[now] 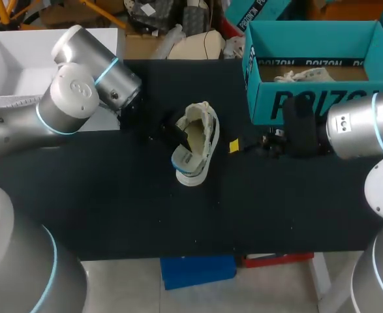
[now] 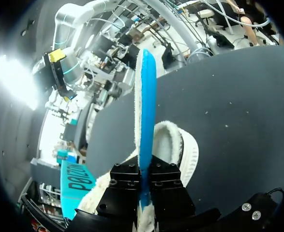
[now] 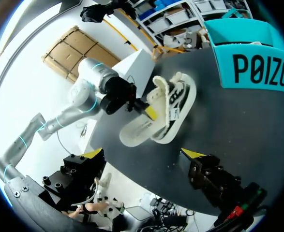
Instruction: Take the shoe out of the shoebox, open the shoe tongue, remove and reinsert the insole, then place the shoe into the shoebox
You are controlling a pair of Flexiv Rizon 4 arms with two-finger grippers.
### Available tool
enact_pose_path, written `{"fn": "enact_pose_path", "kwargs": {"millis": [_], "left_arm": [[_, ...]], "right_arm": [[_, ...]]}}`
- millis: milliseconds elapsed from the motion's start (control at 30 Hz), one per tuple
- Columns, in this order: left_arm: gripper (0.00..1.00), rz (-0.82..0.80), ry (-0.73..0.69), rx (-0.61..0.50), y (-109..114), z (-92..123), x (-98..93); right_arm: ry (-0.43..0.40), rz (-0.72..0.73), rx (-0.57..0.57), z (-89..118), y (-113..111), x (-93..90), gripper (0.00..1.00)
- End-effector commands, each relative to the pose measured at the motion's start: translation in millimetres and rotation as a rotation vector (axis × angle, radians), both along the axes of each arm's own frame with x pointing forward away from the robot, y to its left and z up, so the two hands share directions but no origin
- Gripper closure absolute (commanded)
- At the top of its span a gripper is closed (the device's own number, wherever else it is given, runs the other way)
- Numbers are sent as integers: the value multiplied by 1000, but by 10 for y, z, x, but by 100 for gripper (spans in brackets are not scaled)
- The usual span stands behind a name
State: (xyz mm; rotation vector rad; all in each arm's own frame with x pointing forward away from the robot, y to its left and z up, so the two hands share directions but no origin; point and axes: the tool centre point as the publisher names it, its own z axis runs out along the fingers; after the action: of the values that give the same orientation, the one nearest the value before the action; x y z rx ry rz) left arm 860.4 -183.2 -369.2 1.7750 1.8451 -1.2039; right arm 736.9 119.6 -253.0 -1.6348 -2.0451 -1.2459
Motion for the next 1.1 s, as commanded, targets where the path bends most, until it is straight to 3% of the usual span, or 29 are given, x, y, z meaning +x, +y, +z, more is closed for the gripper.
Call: {"fn": "enact_pose_path", "kwargs": {"millis": [33,100,167,267,300,467,667,900,933,1000,1100], "left_arm": [[100,13,-8,-1,-86,-111,138],[100,22,-13,0,-100,-99,153],[56,29,-17,-5,-108,-56,154],[64,30,-18,-7,-88,6,125],[73,28,-19,-2,-74,30,109],[58,9,-18,-1,7,204,-21],[57,-2,-18,6,108,329,-237],[69,-9,10,33,190,266,-441],[75,-15,14,37,195,257,-458],[98,-23,24,45,210,242,-492],[100,-31,33,58,233,212,-504]], "right_arm": [[1,-2,-4,1,15,2,0],[1,-2,-4,1,15,2,0],[1,-2,-4,1,15,2,0],[1,-2,-4,1,15,2,0],[1,-2,-4,1,15,2,0],[1,-2,-4,1,15,2,0],[1,-2,-4,1,15,2,0],[1,-2,-4,1,15,2,0],[1,-2,-4,1,15,2,0],[1,-2,-4,1,15,2,0],[1,-2,-4,1,15,2,0]]}}
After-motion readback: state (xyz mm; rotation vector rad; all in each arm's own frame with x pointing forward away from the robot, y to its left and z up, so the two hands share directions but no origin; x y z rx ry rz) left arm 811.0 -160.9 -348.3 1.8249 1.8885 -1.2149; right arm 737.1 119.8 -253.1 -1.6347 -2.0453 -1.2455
